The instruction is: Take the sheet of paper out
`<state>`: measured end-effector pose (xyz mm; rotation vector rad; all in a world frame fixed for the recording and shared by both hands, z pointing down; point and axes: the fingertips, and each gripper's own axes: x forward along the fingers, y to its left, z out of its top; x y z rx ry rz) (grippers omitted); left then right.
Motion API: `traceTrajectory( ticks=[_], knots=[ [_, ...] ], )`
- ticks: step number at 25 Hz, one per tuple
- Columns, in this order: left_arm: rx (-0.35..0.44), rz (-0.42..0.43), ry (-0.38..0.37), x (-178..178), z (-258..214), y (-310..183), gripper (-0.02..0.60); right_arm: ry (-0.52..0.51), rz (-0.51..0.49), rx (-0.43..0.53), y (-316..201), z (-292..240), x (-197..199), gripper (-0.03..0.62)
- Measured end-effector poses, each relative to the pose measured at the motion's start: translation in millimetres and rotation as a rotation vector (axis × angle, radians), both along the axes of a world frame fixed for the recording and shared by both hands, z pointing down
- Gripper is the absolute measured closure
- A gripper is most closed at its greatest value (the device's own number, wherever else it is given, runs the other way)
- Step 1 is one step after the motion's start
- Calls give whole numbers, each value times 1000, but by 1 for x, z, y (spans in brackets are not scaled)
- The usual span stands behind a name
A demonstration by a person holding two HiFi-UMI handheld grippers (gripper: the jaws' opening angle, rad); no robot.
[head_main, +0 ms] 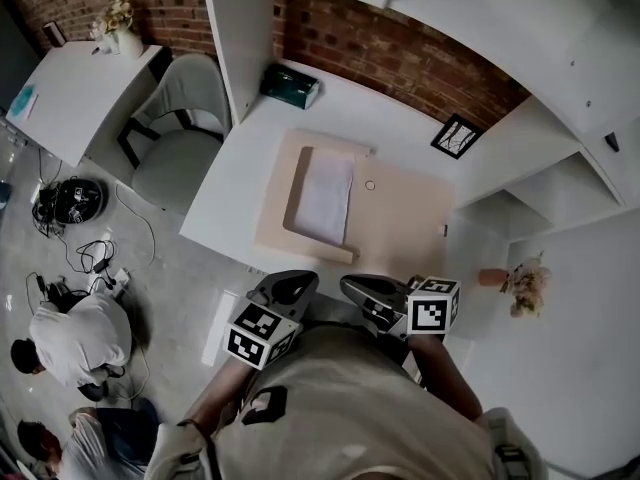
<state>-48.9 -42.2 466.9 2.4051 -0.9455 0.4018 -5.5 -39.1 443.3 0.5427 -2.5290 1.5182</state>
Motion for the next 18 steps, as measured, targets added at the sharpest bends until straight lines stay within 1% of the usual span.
traceTrajectory(
  ticks=[4, 6, 8, 10, 11, 12, 13, 14, 18],
  knots=[
    [-11, 30, 21, -8, 8, -3, 565, -27, 44, -45, -6, 2, -5, 565],
    [-27, 46, 33, -6, 12, -5, 565, -36, 96, -72, -11, 4, 0, 565],
    [-38, 54, 45, -3, 13, -8, 565, -72, 167, -122, -18, 4, 9, 563],
    [-44, 58, 55, 0, 13, -12, 565, -112, 214, -163, -29, 3, 16, 558],
    [-47, 60, 57, 2, 13, -15, 565, -123, 222, -175, -35, 5, 18, 497],
    [-49, 59, 60, 3, 13, -17, 565, -127, 227, -190, -41, 8, 20, 388],
    [-52, 54, 62, 5, 13, -19, 565, -127, 235, -211, -46, 14, 24, 339],
    [-55, 43, 62, 6, 15, -21, 565, -122, 249, -235, -52, 22, 28, 317],
    [-54, -26, 51, 7, 18, -33, 565, -125, 282, -355, -77, 56, 47, 284]
  ],
)
